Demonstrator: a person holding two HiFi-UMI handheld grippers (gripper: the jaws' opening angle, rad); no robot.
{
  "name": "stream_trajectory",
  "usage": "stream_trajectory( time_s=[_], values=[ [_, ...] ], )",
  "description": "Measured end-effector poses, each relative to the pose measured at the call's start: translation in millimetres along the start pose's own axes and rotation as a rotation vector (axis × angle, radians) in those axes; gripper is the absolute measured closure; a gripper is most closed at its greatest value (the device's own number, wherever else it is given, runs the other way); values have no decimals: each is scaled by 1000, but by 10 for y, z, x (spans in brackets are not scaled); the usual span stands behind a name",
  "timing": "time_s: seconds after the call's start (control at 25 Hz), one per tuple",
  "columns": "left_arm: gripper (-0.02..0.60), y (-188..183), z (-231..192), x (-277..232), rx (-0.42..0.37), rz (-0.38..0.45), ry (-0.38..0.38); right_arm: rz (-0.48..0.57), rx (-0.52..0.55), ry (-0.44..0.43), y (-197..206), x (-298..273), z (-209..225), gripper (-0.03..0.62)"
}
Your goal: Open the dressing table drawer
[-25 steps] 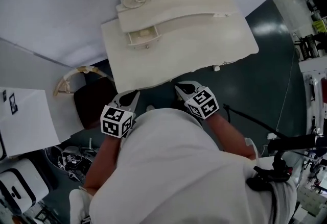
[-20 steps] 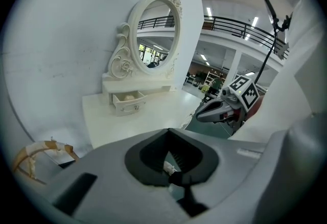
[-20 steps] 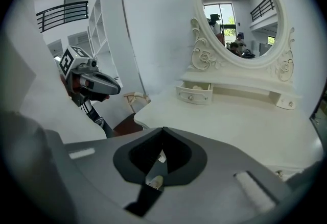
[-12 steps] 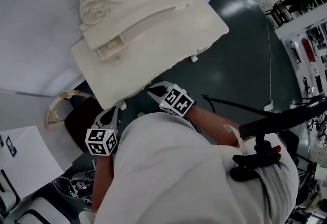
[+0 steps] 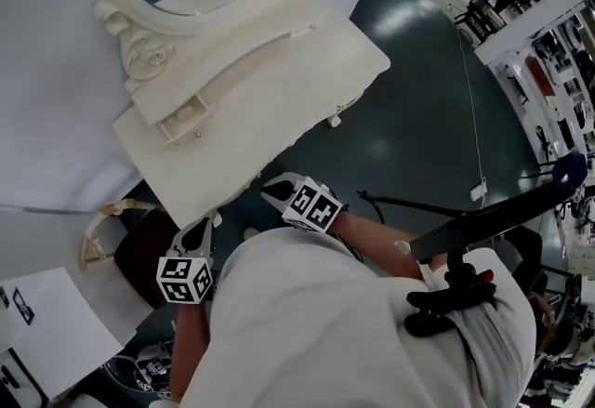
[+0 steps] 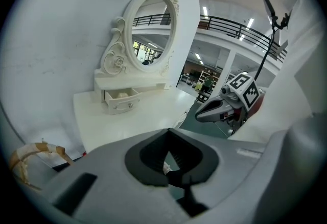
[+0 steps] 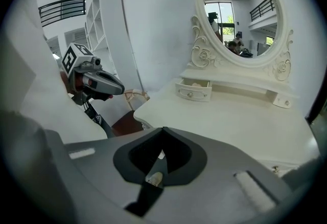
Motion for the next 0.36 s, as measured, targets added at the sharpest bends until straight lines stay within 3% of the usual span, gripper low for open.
stream_trajectory(
  time_s=[0.36],
  values=[
    [579, 24, 125, -42, 3, -36, 60, -35, -24, 1, 42, 99, -104, 594]
  ],
)
Point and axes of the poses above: the fingertips, and each gripper's own axes: x backward along the fingers, z to its right, y out of its underside, the point moved 6 cm from there along x, backward along the fingers, and after that the axes turned 4 degrees about -z, right-handed, at the moved point
